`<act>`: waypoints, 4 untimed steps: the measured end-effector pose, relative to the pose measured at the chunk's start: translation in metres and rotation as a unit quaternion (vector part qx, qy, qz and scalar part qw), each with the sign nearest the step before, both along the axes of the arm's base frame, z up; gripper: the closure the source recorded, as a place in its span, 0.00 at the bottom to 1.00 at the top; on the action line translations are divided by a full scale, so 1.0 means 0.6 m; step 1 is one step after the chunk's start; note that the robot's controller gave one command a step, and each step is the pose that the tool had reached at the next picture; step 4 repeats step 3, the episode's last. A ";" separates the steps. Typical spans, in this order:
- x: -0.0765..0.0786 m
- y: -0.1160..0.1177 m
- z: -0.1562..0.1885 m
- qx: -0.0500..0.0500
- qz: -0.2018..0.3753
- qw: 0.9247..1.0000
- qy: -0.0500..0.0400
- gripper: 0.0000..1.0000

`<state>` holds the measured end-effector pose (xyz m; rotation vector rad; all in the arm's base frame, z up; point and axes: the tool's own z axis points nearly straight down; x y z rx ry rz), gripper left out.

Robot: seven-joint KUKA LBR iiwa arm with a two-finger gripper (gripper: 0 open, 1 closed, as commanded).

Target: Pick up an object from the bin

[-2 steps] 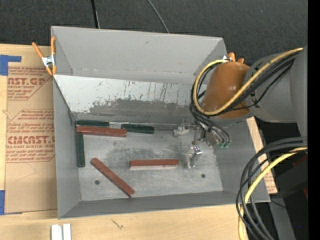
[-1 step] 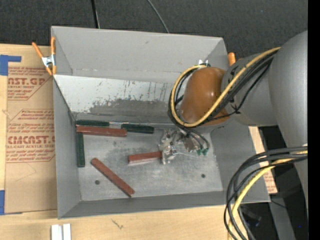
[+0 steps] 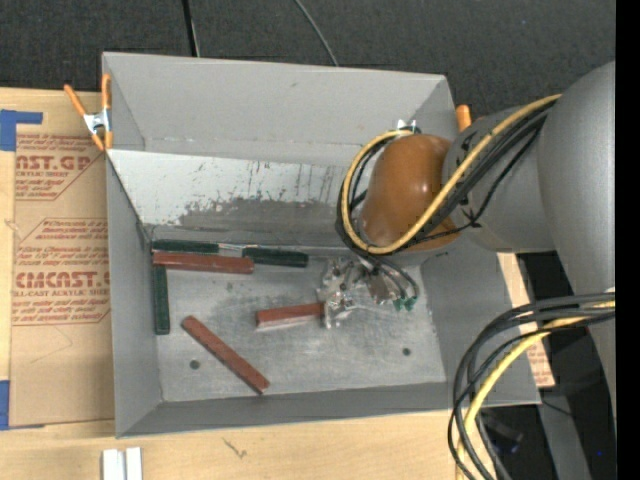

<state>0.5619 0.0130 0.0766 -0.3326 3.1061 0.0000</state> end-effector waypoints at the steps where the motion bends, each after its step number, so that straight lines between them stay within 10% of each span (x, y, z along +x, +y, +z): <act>1: -0.001 0.000 0.003 0.000 0.000 1.000 0.000 1.00; 2: -0.005 -0.054 0.048 -0.001 -0.003 1.000 0.002 1.00; 3: 0.021 -0.002 0.328 -0.001 -0.018 1.000 0.004 1.00; 4: 0.021 -0.002 0.328 -0.001 -0.018 1.000 0.004 1.00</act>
Offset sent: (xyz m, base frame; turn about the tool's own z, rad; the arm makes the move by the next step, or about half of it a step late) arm -0.0071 -0.0583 -0.0066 0.0196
